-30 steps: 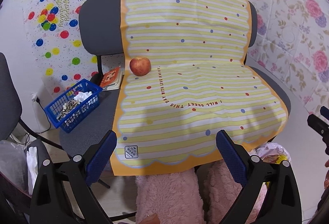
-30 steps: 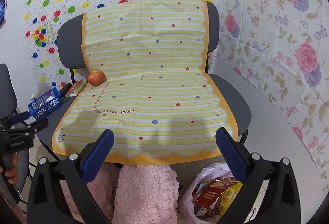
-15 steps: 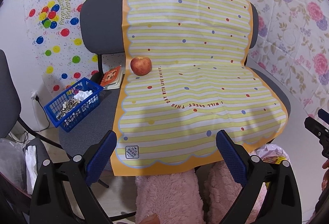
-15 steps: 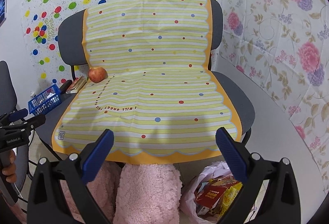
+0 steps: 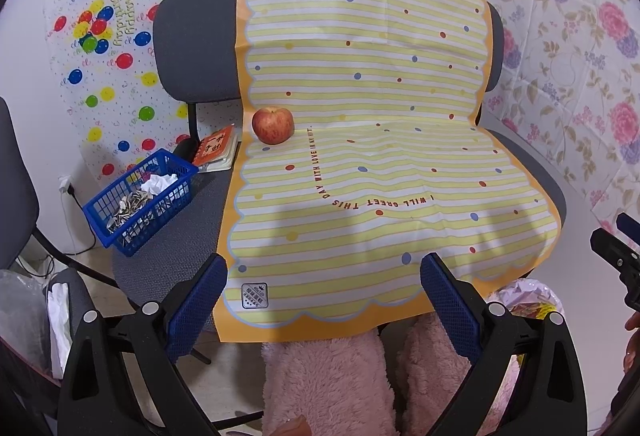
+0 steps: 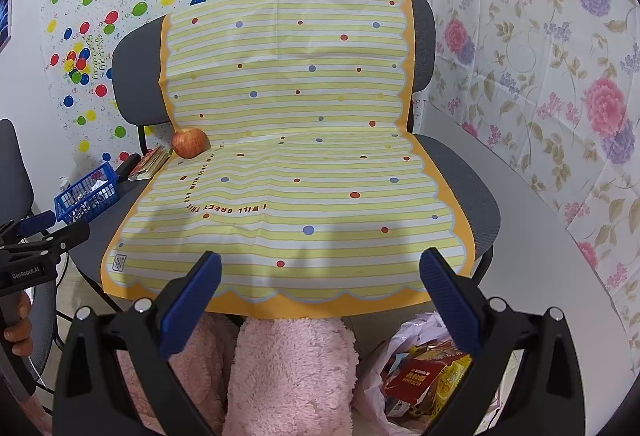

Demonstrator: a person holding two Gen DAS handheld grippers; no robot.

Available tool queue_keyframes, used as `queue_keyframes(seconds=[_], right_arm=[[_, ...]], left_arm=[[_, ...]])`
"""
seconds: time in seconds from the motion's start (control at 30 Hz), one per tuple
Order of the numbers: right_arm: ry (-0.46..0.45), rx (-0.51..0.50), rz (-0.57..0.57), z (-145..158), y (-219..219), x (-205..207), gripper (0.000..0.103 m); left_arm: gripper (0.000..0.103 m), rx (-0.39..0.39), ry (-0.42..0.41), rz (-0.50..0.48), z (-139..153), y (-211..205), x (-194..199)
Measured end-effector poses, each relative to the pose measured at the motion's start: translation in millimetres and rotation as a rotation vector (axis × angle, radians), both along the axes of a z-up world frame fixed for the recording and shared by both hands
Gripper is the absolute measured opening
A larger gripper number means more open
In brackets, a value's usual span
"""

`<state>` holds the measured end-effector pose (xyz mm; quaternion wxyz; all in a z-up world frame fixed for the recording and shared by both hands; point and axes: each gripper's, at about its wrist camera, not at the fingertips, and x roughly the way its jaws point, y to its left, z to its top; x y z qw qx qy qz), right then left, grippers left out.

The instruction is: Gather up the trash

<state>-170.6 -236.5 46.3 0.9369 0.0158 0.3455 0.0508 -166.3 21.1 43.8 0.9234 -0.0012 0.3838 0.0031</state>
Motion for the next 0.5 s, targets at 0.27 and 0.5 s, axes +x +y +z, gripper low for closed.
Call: queue_keyframes(seconds=[0.27,0.5], right_arm=[[0.000,-0.002,-0.002,-0.2,-1.0,0.3,0.097],[-0.002,-0.005,-0.007,-1.6,1.8,1.6,0.097]], left_arm=[[0.096,0.003,0.002,0.000,-1.8,0.9,1.5],[0.096,0.000,0.004,-0.002,-1.6,1.7,2.1]])
